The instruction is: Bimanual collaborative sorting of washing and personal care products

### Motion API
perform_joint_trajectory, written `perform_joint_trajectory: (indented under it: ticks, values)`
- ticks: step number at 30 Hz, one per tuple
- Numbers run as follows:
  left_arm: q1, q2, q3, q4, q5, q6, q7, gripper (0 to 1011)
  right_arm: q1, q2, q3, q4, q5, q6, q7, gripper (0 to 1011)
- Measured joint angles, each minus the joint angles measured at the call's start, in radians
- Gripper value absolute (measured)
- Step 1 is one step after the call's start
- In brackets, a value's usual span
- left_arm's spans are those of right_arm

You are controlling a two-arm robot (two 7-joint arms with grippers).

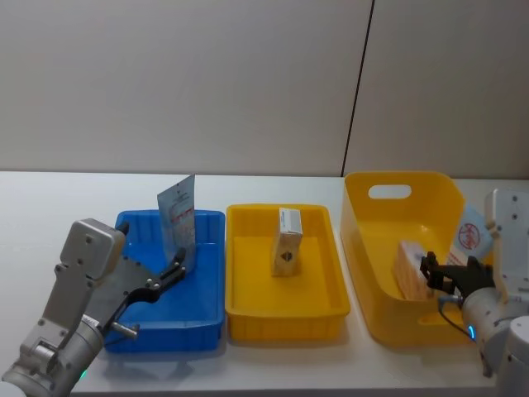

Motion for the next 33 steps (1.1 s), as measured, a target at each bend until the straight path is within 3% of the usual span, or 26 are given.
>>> perform_joint_trajectory:
  ticks: [13, 22, 33]
  values:
    - [0.0, 0.0, 0.0, 0.0, 0.0, 0.0, 0.0, 1001, 0.0, -0.002, 0.002, 0.007, -0.006, 0.025, -0.003, 1000]
    - [0.0, 0.0, 0.0, 0.0, 0.0, 0.0, 0.0, 1001, -0.017, -0.002, 0.008, -0.023, 0.007, -0.024, 0.033, 1003]
    - [0.0, 0.0, 0.0, 0.0, 0.0, 0.0, 0.0, 1001, -0.053, -0.003, 0.028, -0.094, 0.05, -0.123, 0.111, 1003]
